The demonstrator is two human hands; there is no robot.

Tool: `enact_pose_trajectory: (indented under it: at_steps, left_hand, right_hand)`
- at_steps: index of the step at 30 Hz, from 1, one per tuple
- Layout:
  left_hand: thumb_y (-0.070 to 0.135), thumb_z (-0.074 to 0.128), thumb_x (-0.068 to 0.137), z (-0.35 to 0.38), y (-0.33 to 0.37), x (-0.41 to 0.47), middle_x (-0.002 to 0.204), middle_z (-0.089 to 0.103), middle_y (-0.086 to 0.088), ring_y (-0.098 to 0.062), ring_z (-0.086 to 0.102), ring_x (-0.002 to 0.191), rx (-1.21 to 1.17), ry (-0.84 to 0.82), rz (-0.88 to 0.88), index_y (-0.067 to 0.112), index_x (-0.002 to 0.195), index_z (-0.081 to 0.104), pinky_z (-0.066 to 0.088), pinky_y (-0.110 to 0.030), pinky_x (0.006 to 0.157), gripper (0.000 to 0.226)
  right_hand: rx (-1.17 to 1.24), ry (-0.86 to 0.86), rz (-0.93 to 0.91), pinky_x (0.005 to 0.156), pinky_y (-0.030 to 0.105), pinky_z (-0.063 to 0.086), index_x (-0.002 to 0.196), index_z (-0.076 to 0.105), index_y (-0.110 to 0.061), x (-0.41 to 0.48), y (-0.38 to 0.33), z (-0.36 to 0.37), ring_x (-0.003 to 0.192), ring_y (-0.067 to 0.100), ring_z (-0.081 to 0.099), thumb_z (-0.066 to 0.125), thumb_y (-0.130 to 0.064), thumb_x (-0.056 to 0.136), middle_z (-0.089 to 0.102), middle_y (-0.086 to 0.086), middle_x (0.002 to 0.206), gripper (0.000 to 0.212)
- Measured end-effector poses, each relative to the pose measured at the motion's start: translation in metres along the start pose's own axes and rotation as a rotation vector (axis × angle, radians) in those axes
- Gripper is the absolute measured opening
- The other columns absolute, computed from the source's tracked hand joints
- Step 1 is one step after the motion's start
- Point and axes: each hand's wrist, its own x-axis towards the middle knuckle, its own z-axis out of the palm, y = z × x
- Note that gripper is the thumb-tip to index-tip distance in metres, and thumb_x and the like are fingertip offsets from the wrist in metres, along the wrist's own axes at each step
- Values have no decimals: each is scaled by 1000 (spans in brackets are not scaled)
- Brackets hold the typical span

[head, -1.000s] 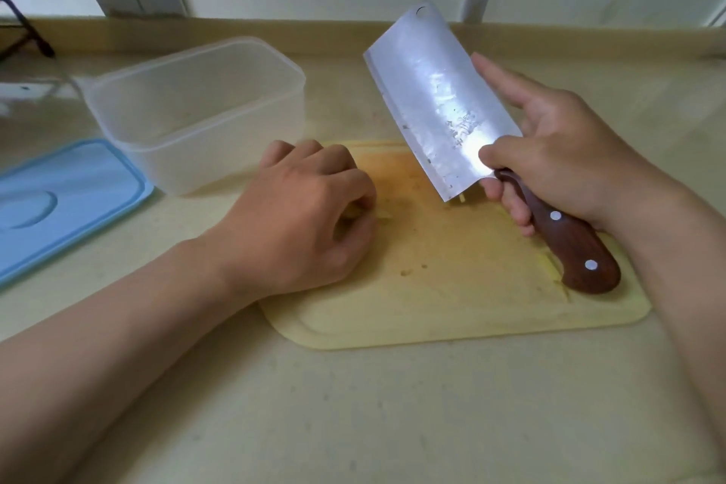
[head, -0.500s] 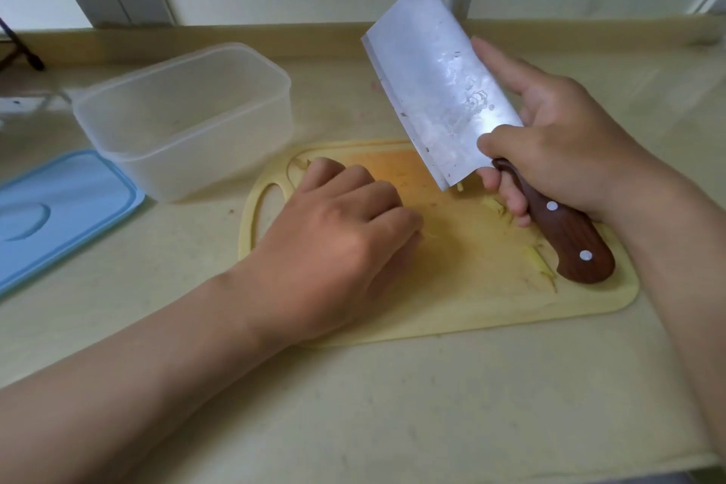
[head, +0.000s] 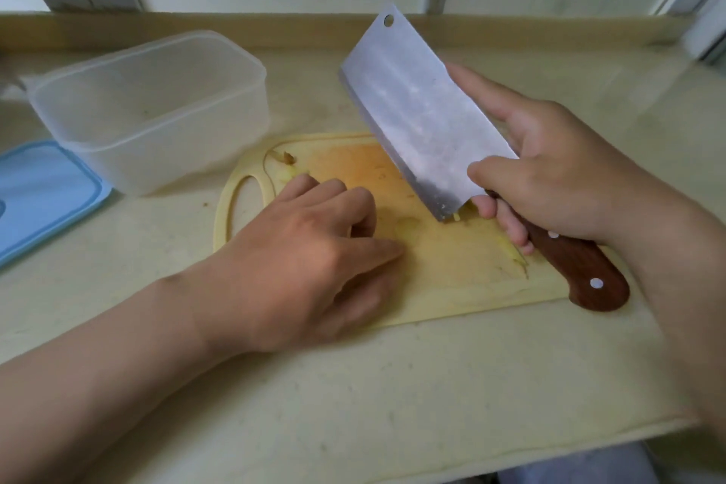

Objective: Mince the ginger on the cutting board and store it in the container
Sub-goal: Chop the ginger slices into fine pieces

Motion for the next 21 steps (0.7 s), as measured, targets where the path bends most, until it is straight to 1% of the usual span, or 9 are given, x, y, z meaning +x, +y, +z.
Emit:
enact_pose_trajectory:
  at_steps: [3,6,9,12,14,16,18,19,21]
  left_hand:
    - [42,53,95,0,-1,-1,87,54,-4,-28,49,70,26,-7,-2,17,103,74,41,-43,69,33]
    - [45,51,94,2,1,-1,86,54,-4,-28,50,71,32,-16,-12,18,106,73,41,-42,69,37]
    - [49,47,94,2,2,-1,85,53,-4,-28,49,71,49,-29,-25,19,105,72,41,-43,71,40]
    - [50,45,94,3,1,-2,84,52,-3,-27,49,70,53,-21,-32,20,104,73,41,-41,70,41]
    - [50,44,94,4,0,-2,83,51,-3,-28,49,69,39,-13,-33,21,105,73,41,-41,70,43]
    - [50,44,94,4,-1,-2,82,51,-3,-28,49,68,27,-13,-25,21,107,73,41,-41,68,43]
    - [50,45,93,5,-1,-2,82,52,-3,-29,51,68,28,-12,-20,22,110,73,42,-41,68,43]
    - [50,44,93,5,-1,-2,81,52,-4,-30,51,67,30,-10,-21,22,110,73,42,-41,68,43]
    - [50,44,93,4,-1,-3,80,53,-4,-30,52,67,36,-11,-19,22,109,73,44,-41,68,43]
  right_hand:
    - [-24,6,8,39,31,48,139,23,-80,-18,-1,4,37,20,50,46,1,93,59,2,51,96]
    - [-64,5,8,41,33,50,128,21,-88,-29,-4,3,38,19,51,47,-3,94,60,2,51,95]
    - [-139,-3,-23,41,34,52,134,21,-86,-39,-9,1,37,21,54,48,-7,95,63,12,57,93]
    - [-250,-9,-44,39,28,51,135,17,-86,-43,-17,0,38,23,57,47,-9,94,64,16,60,92]
    - [-334,-65,-54,40,27,52,140,14,-83,-31,-23,3,37,20,57,46,-9,94,65,12,60,93]
    - [-413,-100,-82,41,29,53,149,13,-73,-8,-29,7,37,19,59,46,-8,91,66,1,59,93]
    - [-437,-86,-108,43,35,56,155,14,-65,12,-35,15,37,20,60,46,-7,90,63,-4,61,93]
    - [-423,-64,-118,43,38,56,156,14,-63,15,-36,19,37,20,60,45,-6,90,63,-3,64,92]
    - [-370,13,-140,42,40,56,157,13,-61,8,-30,24,38,23,60,45,-5,91,65,7,65,93]
